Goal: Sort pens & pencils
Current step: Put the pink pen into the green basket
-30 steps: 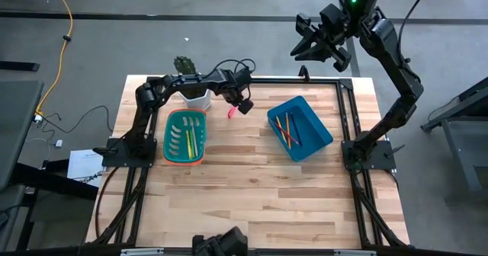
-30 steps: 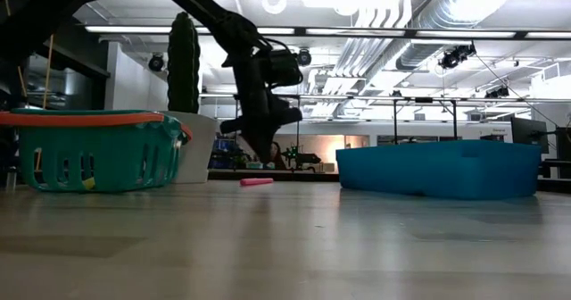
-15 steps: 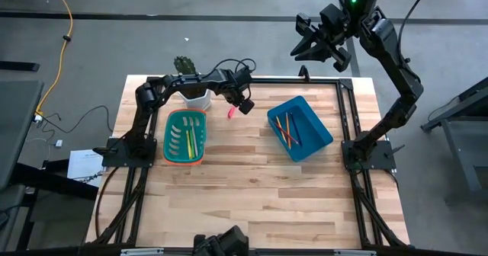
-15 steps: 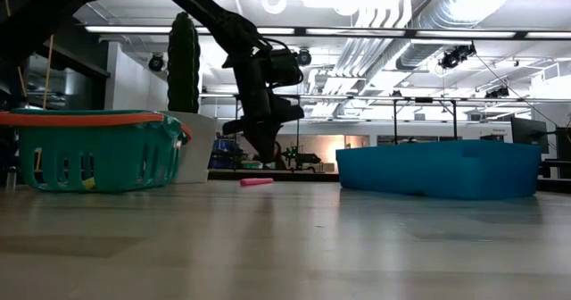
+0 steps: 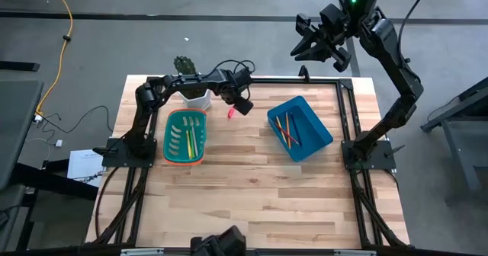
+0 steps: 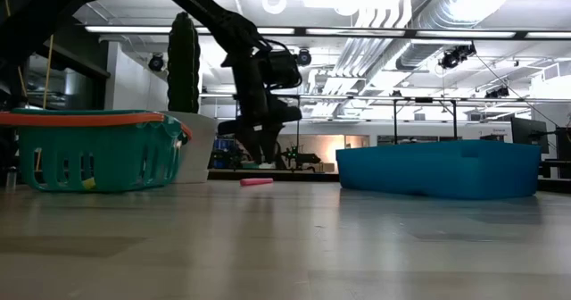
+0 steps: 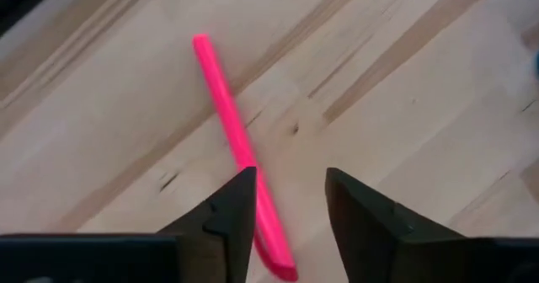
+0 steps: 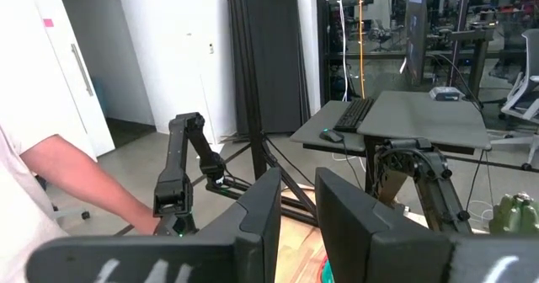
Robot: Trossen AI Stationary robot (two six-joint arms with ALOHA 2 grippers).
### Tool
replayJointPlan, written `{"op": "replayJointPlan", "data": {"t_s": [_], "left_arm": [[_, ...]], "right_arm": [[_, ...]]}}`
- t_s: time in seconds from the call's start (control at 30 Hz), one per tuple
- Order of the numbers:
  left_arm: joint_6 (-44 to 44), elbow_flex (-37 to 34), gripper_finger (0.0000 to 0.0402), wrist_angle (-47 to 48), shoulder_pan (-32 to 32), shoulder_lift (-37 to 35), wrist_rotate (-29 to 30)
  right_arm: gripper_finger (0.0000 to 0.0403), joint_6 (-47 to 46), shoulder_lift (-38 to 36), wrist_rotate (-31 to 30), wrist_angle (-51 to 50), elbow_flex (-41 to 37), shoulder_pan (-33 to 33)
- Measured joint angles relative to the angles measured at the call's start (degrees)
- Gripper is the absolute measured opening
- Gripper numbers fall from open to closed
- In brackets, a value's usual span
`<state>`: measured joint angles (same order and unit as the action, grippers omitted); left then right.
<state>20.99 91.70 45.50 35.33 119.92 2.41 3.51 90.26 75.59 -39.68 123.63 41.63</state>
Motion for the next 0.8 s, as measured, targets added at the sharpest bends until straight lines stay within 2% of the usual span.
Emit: {"op": "replayJointPlan", "data": {"t_s": [0.33,0.47,0.8], "left_arm": [[0.0,0.0,0.0110,2.5,0.4,0.0,-0.7],[-0.1,0.1,0.0100,3.2,0.4,1.1,-3.3],[-1.3,0.1,0.0108,5.2,0.4,1.8,-3.5]], "right_arm": [[0.0068,0.0,0.0,0.0,-0.2,0.0,0.0],[0.0068,0.0,0.0,0.0,-0.3,0.0,0.0],[0.0068,0.0,0.0,0.0,-0.5,0.0,0.0]]}}
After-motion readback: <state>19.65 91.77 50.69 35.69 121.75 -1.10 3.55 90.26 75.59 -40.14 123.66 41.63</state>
